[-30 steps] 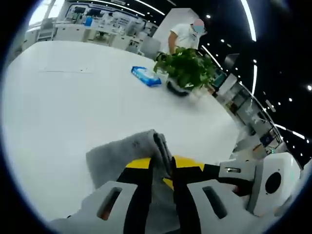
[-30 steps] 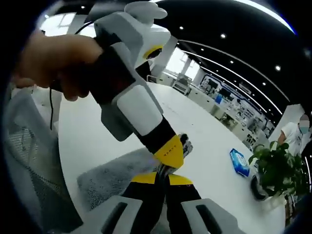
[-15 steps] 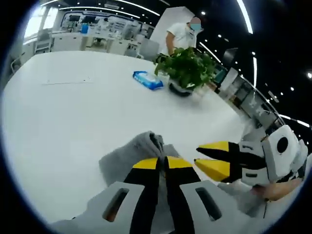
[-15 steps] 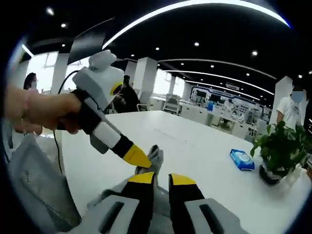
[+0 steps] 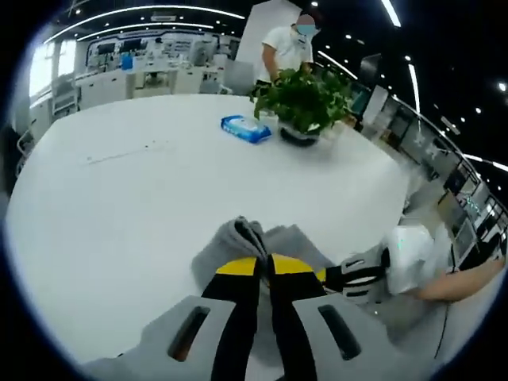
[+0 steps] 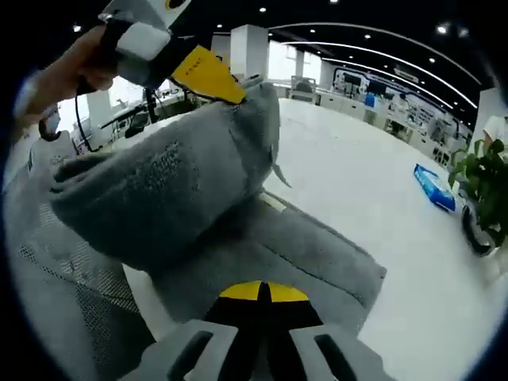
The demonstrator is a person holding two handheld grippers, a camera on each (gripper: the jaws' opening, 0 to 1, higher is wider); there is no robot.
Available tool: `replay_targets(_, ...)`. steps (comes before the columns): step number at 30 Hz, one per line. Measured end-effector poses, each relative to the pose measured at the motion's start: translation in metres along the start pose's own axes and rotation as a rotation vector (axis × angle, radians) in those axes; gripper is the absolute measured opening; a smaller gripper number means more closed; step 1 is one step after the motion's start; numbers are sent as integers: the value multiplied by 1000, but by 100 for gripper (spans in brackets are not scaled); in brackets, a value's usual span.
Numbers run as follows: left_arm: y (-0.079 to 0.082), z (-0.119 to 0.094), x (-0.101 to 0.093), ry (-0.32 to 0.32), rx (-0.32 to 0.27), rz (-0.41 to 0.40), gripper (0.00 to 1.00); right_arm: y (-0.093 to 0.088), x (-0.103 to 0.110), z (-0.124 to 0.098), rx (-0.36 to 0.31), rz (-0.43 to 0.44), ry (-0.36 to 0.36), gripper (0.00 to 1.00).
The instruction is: Open the folded towel by lifting each exposed corner and separating the folded layers until the towel lies flat within the target outline without major curled edges
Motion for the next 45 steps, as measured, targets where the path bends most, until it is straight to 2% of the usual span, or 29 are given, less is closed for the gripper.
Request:
replay_targets(1,0,0,1,2,0,2,3,-2,1,5,21,-12,2,0)
replay_targets(6,1,-2,3,25,4,24,3,-2,-2,6,26,-7,7,0)
replay_targets(11,0,-6,7,33,5,41,3,-6,-4,8,29,33,15,0)
replay_targets(15,-3,-11,14,34,19,20,3,-9,-8,5,31,49,13,0)
replay_targets(18,-6,-18,21,69,33,41,3,-12,-15,3,30,95,6,0)
replay_targets(25,-23,-32,43,91,58,52,3,-24,-33,-5,26,218,-31,0)
replay_targets(31,-45,-36,62,142,123,66,3,-33,-47,-12,27,281,-76,0)
replay_targets(33,-54,-34,68,159,148,78,3,-35,-48,-13,30,281,-87,0)
replay_targets(36,-64,-29,74,146,155,30,3,-35,-50,-13,34,278,-100,0)
replay_targets(38,-70,-27,78,160,156,32,3,-35,-49,-13,35,272,-103,0)
replay_targets(45,-76,-20,87,173,160,21,3,-35,-49,-13,34,267,-105,0)
Point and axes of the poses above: the point that each gripper's makers call its tool centre point, and the gripper's own axes: z roughly forward along the fingers, x roughly to its left, y roughly out of its top, the point moved 10 cm from there along -z, roughly backward along the fingers, and after that the axes turned 5 degrees about x, right-handed, at the moved point
